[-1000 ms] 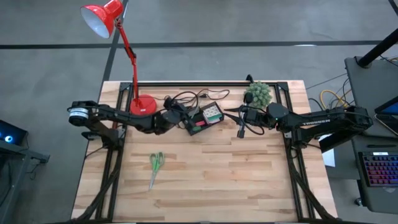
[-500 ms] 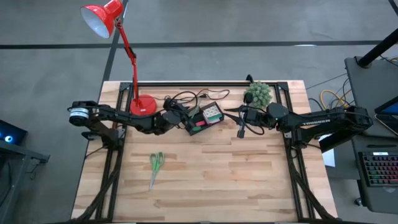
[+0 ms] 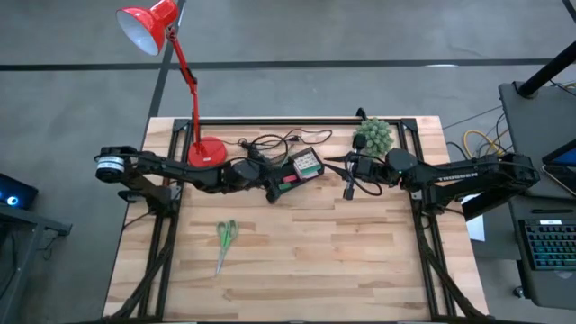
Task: Pick and place office supplies into organizer
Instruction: Put the green scissors into the desk organizer
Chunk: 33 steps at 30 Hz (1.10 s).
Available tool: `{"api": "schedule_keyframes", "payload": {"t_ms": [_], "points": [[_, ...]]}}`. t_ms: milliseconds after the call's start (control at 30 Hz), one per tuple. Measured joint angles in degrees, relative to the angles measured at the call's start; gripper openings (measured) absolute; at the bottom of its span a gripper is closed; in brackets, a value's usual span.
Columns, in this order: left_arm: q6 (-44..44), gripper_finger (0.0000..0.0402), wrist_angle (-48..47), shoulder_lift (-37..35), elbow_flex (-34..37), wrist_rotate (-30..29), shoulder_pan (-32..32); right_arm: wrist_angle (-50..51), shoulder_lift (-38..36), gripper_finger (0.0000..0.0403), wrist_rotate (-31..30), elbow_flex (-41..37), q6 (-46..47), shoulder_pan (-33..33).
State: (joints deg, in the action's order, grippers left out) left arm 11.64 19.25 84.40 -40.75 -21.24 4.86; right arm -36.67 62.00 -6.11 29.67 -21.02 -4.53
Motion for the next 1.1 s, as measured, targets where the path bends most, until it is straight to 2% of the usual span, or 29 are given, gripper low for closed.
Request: {"api": "schedule_keyframes", "payload": {"t_ms": [133,333,467,567,733,900,1100], "points": [[2.75,0.0101,-6.17,-2.72,-1.59,8.27,-0.89,0.04,0.0,0.0052,0.0,0.0,-0.02,0.0],[7.04,0.0101,-24.41,-7.65,-4.36,9.96,-4.66,0.09,0.0,0.0052,0.0,0.02,-0.03,0.0],[18.24,0.0101,-39.86,-9.82,-5.63,11.77,-6.79,0.13,0.0,0.0052,0.0,0.02,-0.24,0.0],[28.99,0.0101,-48.22,-10.52,-5.83,15.38,-8.1,0.13,0.0,0.0052,0.0,0.02,-0.25,-0.01],[40.53,0.0101,-56.83,-9.36,-5.75,20.97,-11.07,0.09,0.0,0.0052,0.0,0.02,-0.24,0.0],[43.73,0.01,-63.97,-6.38,-5.73,25.07,-14.12,0.09,0.0,0.0052,0.0,0.02,-0.24,-0.01],[48.0,0.01,-70.28,-3.13,-5.67,25.71,-15.3,0.09,0.0,0.0052,0.0,0.02,-0.46,0.01]]}}
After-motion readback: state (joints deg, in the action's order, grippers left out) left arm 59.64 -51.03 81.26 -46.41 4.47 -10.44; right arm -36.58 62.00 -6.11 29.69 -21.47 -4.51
